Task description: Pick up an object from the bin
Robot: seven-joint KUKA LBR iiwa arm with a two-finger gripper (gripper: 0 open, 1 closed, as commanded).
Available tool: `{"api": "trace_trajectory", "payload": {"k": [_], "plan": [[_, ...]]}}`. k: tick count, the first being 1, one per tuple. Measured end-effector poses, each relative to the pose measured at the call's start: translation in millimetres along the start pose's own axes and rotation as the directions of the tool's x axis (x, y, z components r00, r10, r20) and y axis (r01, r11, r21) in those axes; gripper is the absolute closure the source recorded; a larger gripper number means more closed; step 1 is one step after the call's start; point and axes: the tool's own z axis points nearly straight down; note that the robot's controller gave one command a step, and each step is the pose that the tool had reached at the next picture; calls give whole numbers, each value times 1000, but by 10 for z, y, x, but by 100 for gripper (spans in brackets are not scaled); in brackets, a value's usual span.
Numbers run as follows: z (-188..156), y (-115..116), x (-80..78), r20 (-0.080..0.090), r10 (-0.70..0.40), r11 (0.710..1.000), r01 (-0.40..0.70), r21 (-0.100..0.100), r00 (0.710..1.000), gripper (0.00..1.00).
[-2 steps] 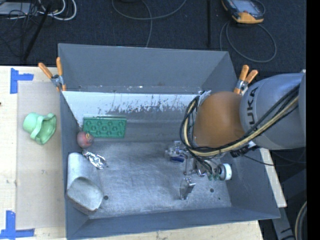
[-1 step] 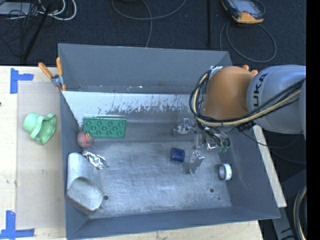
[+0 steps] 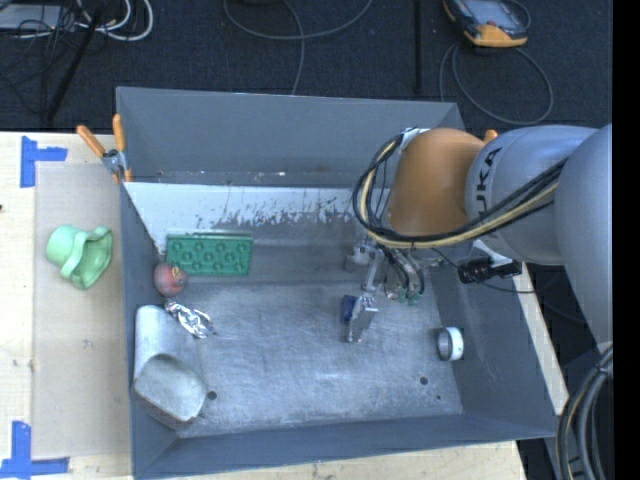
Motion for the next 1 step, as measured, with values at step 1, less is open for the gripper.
{"api": "trace_trajectory", "payload": {"k": [1], "plan": [[-45, 1, -41, 15, 5, 1000, -5, -4, 1000, 100]]}}
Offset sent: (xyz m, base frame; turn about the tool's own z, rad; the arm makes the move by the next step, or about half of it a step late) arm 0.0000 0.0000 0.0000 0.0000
